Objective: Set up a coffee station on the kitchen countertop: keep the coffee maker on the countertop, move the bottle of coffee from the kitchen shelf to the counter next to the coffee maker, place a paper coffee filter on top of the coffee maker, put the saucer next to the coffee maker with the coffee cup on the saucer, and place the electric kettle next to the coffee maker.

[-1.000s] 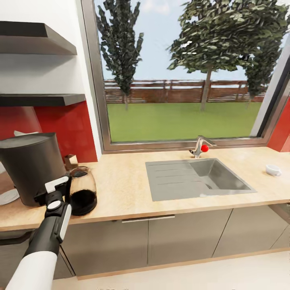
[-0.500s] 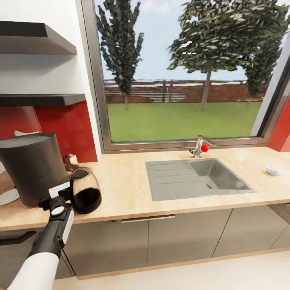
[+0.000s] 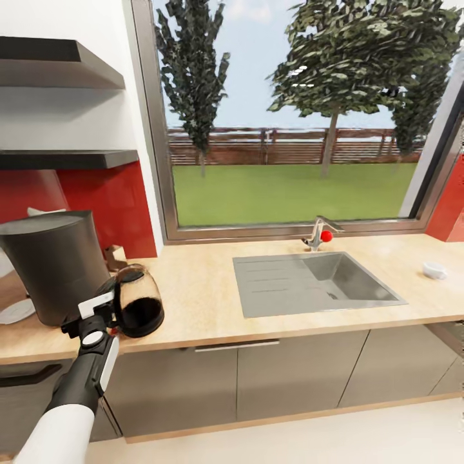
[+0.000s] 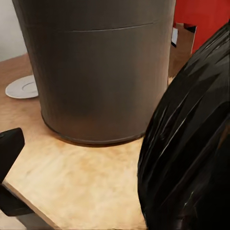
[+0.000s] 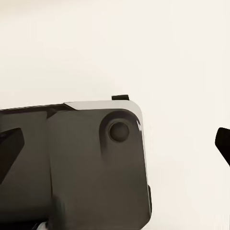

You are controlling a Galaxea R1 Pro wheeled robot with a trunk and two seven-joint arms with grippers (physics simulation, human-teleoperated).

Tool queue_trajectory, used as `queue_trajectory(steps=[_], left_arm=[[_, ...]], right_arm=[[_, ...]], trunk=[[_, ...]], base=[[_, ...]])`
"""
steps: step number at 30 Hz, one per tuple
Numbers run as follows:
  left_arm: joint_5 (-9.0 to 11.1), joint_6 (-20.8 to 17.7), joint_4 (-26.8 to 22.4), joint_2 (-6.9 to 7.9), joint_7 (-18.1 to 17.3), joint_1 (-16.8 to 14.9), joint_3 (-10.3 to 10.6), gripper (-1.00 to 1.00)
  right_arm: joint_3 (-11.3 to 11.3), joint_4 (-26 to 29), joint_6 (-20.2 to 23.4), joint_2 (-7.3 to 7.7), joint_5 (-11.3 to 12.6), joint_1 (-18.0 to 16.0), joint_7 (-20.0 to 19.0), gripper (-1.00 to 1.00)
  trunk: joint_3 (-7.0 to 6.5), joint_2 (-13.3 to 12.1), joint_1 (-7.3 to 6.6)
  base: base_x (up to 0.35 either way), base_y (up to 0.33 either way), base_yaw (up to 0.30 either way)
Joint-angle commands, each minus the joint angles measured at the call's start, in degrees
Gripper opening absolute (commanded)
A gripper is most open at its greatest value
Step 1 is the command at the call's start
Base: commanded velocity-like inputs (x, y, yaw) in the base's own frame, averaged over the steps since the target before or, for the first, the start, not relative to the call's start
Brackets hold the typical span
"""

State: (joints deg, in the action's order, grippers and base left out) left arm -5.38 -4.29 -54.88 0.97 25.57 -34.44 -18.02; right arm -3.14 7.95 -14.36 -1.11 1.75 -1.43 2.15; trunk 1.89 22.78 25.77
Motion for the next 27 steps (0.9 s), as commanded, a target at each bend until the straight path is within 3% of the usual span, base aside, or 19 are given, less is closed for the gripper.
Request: queue_trajectory(steps=[1, 11, 22, 27], left_arm=[[-0.6, -0.5, -0.1, 0.0, 0.2, -0.1, 0.0, 1.0], [-0.6, -0.5, -0.1, 0.0, 0.2, 0.0, 0.1, 1.0], [-0.3, -0.4, -0.1, 0.0, 0.2, 1.5, 0.1, 1.0], [-0.3, -0.4, -0.2, -0.05, -0.3, 1.6, 0.1, 1.0]], right_arm=[[-0.3, 0.0, -0.2, -0.03, 0.2, -0.1, 0.0, 1.0], [-0.3, 0.0, -0.2, -0.03, 0.2, -0.1, 0.0, 1.0], [-0.3, 0.0, -0.2, -0.03, 0.2, -0.1, 0.0, 1.0], [-0.3, 0.0, -0.2, -0.03, 0.2, -0.1, 0.0, 1.0]], trunk=[[0.14, 0.1, 0.01], [0.14, 0.1, 0.01], [0.14, 0.1, 0.01], [0.14, 0.1, 0.01]], base=[[-0.187, 0.0, 0.0], [-0.026, 0.0, 0.0], [-0.283, -0.062, 0.0], [-0.062, -0.006, 0.0]])
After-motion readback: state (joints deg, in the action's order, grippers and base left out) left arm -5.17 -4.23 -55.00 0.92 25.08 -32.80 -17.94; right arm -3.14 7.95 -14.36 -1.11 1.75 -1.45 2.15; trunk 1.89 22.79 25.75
